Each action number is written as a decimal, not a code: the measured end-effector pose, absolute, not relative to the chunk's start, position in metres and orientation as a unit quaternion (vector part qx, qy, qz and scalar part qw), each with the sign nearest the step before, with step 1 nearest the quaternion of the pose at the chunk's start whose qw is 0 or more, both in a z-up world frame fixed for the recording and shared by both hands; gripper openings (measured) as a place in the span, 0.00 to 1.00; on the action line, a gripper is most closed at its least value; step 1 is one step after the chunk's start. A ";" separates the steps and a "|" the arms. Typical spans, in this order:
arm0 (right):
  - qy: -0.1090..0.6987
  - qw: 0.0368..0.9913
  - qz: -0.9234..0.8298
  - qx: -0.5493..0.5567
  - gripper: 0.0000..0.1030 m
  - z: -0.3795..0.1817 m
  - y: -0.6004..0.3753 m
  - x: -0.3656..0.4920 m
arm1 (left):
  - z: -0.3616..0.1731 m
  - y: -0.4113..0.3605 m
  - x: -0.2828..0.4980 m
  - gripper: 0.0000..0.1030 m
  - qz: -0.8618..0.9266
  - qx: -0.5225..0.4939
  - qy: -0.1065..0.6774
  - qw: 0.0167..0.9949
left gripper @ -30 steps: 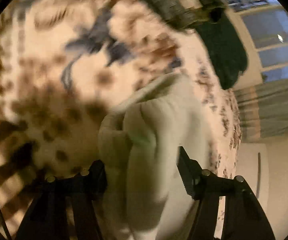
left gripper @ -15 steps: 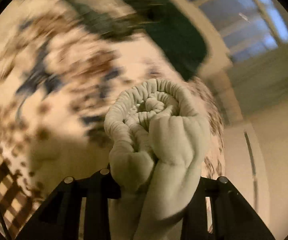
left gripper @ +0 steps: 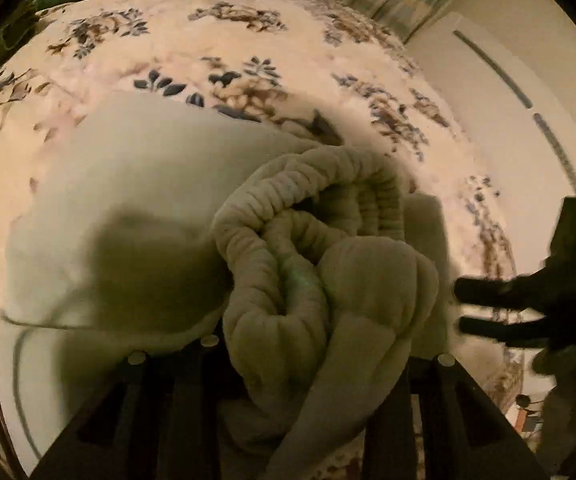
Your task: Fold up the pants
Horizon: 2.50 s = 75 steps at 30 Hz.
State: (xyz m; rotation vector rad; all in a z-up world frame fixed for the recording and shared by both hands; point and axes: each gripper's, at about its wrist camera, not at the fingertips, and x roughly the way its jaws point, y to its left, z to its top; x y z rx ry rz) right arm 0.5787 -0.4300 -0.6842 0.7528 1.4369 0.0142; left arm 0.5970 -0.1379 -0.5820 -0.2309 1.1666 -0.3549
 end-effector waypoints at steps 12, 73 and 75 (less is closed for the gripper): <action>0.620 0.610 0.143 0.472 0.89 -0.702 -0.421 0.616 | -0.499 -0.100 0.561 1.00 -0.202 -0.148 0.540 0.804; 0.652 0.683 -0.034 0.327 0.73 -0.752 -0.558 0.592 | -0.625 -0.181 0.755 1.00 -0.137 -0.108 0.703 0.689; 0.660 0.653 -0.042 0.369 0.81 -0.758 -0.573 0.585 | -0.624 -0.174 0.752 1.00 -0.148 -0.132 0.703 0.683</action>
